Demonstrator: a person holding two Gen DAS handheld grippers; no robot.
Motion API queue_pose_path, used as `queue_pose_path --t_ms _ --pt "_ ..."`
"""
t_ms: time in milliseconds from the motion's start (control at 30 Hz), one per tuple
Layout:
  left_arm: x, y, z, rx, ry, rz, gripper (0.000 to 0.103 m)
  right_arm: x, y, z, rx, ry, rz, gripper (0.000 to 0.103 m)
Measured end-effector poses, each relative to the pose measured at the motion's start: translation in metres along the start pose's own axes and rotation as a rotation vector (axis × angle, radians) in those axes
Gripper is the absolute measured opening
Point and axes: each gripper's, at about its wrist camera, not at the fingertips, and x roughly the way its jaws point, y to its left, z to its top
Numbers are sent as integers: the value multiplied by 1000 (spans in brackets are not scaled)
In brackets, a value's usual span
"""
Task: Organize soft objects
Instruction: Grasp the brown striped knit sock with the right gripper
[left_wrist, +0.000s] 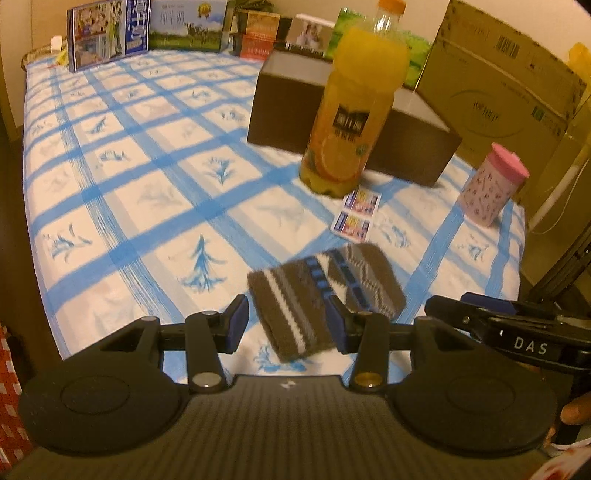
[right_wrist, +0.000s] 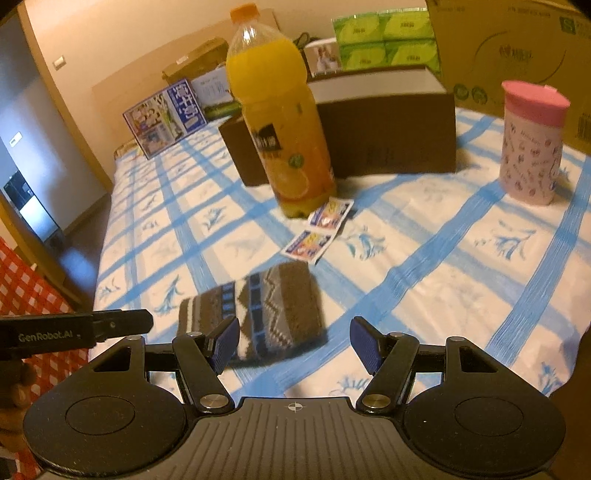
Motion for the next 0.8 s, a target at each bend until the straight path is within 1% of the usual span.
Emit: queue_pose_path --t_ms 233,667,800 --pt "21 2 -5 -6 49 11 42 21 -2 -6 15 36 2 66" --pt "49 9 -3 -14 75 27 42 58 -10 -5 57 49 -5 66" --pt "56 11 -4 -12 81 21 41 65 -9 -5 81 23 33 66"
